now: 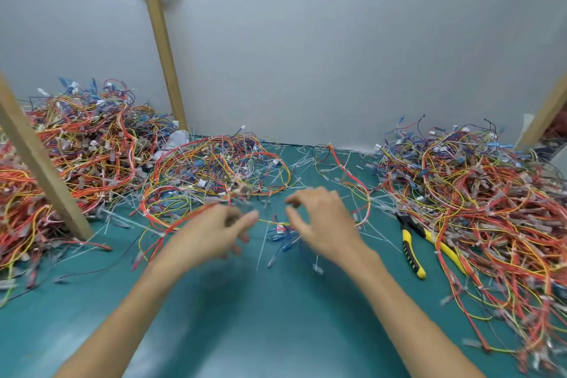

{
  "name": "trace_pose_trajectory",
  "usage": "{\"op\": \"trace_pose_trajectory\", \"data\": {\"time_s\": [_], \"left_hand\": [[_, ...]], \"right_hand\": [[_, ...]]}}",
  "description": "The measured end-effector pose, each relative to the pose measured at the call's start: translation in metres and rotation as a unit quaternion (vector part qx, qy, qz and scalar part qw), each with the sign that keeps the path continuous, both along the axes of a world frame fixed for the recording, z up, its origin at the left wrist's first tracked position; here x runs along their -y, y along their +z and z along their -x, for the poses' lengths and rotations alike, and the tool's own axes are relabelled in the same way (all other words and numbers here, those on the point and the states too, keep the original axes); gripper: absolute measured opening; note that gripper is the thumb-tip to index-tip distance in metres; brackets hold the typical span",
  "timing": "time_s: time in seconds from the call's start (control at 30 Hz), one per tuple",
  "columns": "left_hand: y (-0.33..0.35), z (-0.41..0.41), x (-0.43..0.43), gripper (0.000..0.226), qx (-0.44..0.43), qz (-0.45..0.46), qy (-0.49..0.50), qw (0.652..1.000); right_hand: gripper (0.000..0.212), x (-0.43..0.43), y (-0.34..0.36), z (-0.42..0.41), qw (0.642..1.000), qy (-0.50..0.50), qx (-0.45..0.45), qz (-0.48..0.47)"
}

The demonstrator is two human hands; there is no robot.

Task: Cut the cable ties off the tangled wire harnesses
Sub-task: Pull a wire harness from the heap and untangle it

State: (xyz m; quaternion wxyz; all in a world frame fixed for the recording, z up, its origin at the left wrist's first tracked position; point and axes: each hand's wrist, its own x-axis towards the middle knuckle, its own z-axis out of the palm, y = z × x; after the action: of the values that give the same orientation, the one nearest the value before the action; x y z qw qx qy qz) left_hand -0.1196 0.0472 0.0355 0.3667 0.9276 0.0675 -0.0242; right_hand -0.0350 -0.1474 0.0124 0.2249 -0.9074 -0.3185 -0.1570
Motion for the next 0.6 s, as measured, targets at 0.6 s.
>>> {"op": "trace_pose_trajectory", "data": {"time_s": [0.6], "left_hand": [[0.000, -0.079, -0.084, 0.071, 0.216, 0.218, 0.154, 0.939]], "right_hand": [[0.023, 0.042, 0.027, -0.027, 0.924, 0.041, -0.200, -0.324]]}}
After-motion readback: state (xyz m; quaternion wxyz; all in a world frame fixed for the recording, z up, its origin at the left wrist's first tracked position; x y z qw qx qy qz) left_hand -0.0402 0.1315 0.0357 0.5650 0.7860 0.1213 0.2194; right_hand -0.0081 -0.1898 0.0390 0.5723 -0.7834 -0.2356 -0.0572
